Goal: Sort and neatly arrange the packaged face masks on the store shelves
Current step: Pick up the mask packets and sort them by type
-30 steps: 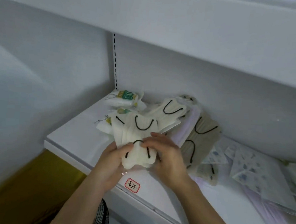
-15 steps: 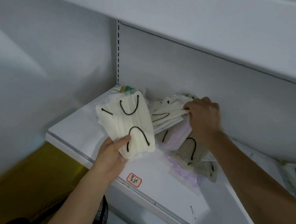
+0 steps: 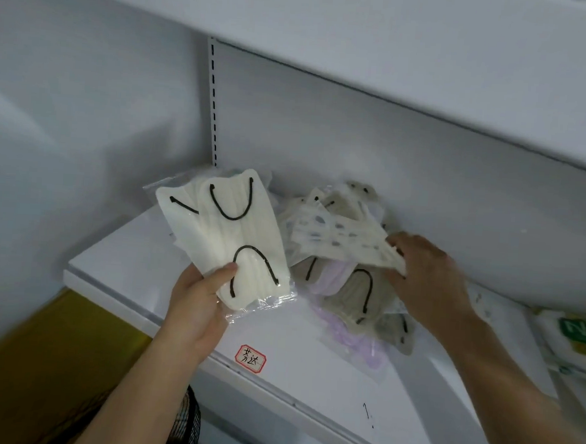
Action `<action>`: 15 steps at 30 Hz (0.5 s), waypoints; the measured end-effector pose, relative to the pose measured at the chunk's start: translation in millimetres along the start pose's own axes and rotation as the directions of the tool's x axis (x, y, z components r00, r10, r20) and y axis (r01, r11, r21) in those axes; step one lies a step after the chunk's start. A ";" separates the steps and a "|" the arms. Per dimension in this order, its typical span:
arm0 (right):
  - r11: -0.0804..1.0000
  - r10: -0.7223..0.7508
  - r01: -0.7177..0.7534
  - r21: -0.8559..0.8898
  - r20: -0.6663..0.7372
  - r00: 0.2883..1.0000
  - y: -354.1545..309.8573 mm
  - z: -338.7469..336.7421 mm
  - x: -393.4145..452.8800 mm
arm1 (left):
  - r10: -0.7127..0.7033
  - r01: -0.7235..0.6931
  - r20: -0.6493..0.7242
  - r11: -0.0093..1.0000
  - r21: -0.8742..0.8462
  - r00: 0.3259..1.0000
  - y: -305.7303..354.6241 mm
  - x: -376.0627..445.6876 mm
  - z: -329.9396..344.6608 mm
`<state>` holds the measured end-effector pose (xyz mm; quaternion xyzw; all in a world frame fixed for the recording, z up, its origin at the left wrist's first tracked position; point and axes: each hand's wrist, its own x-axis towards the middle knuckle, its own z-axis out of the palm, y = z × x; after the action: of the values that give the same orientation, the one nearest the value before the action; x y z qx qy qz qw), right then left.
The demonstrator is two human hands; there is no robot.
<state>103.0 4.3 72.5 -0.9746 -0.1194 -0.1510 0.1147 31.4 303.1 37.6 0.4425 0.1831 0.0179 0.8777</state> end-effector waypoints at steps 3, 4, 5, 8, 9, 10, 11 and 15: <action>0.984 -0.055 0.008 0.179 0.257 0.965 11.0 -7.0 -13.0 | 0.003 -0.003 -0.004 1.000 -0.019 1.000 3.0 -4.6 1.7; 0.974 -0.052 0.008 0.225 0.191 0.980 11.1 -9.7 -16.3 | -0.005 0.004 -0.002 1.000 -0.015 1.000 0.9 -6.2 4.8; 0.972 -0.024 0.002 0.236 0.088 0.996 8.2 -12.1 -19.3 | -0.018 0.018 0.003 1.000 -0.008 1.000 -3.0 -7.7 9.1; 0.953 0.116 -0.085 0.289 -0.091 0.989 -24.1 -16.5 -27.4 | -0.086 0.087 0.043 0.996 -0.011 0.995 -20.6 -13.7 28.8; 0.943 0.130 -0.093 0.319 -0.097 0.987 -43.0 -15.3 -32.0 | -0.113 0.114 0.066 0.993 -0.020 0.991 -26.1 -16.3 36.2; 0.949 0.088 -0.049 0.312 -0.111 0.990 -62.1 -9.9 -37.7 | -0.139 0.141 0.086 0.990 -0.023 0.987 -30.8 -18.1 42.9; 0.965 0.009 0.022 0.263 -0.116 0.993 -79.2 -1.1 -43.7 | -0.162 0.165 0.107 0.986 -0.022 0.981 -33.8 -20.7 49.2; 0.936 -0.076 0.050 0.348 0.061 0.995 -118.5 23.8 -55.4 | -0.227 0.250 0.219 0.965 -0.079 0.949 -37.9 -27.1 55.7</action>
<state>26.4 111.4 54.8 -0.9398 -0.1793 -0.0955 0.2747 20.0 231.9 46.4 0.3694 0.1410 -0.1252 0.9100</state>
